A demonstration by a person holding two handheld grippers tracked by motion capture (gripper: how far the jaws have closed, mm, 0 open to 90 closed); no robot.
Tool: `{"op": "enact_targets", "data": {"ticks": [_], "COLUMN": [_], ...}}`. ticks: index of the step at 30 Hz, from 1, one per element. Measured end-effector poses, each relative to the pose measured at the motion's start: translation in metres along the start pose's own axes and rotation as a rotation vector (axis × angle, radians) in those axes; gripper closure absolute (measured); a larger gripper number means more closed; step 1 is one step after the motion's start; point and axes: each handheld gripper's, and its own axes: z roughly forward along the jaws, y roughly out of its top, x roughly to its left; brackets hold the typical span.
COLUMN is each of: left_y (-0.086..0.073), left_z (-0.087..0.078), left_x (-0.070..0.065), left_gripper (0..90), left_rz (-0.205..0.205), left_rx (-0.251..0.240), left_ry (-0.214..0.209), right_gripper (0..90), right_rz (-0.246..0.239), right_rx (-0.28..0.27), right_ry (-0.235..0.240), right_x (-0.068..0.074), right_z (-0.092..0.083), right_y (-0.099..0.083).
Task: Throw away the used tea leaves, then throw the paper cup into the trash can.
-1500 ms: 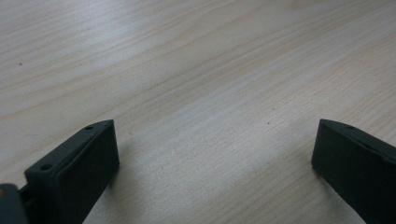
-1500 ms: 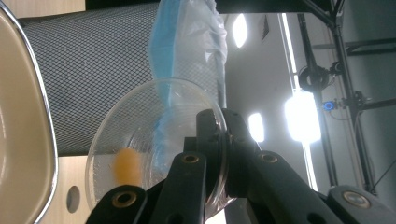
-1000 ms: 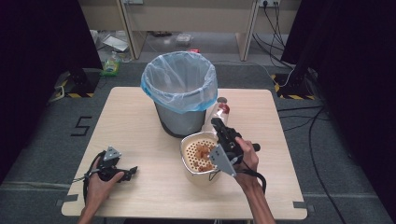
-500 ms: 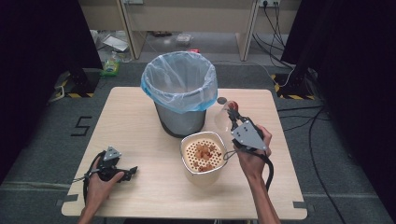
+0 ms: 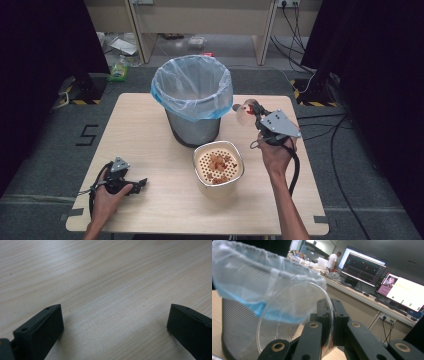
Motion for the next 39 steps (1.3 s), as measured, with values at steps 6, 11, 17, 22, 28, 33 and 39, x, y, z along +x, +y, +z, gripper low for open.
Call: {"op": "enact_targets", "data": {"ticks": [6, 11, 17, 22, 28, 33, 39], "left_y": [0.000, 0.000, 0.000, 0.000, 0.000, 0.000, 0.000], "left_z": [0.000, 0.000, 0.000, 0.000, 0.000, 0.000, 0.000], "left_x": [0.000, 0.000, 0.000, 0.000, 0.000, 0.000, 0.000], "left_gripper": [0.0, 0.0, 0.0, 0.0, 0.0, 0.0, 0.0], "left_rz": [-0.002, -0.004, -0.004, -0.003, -0.003, -0.004, -0.001], "left_rx": [0.001, 0.000, 0.000, 0.000, -0.001, -0.001, 0.001], "left_ry": [0.000, 0.001, 0.002, 0.002, 0.001, 0.002, 0.002], "right_gripper": [86.7, 86.7, 86.6, 86.6, 86.5, 86.5, 86.2], "right_rz": [0.002, 0.007, 0.008, 0.004, -0.023, -0.053, -0.076], "right_rx": [0.009, 0.013, 0.008, -0.001, -0.025, -0.049, -0.058], "right_ry": [-0.007, -0.017, -0.026, -0.034, -0.027, 0.000, 0.072], "right_x": [-0.012, -0.020, -0.027, -0.031, -0.032, -0.025, -0.005], "right_z": [0.007, 0.014, 0.023, 0.032, 0.041, 0.053, 0.075], "right_y": [0.014, 0.025, 0.039, 0.056, 0.080, 0.100, 0.117]}}
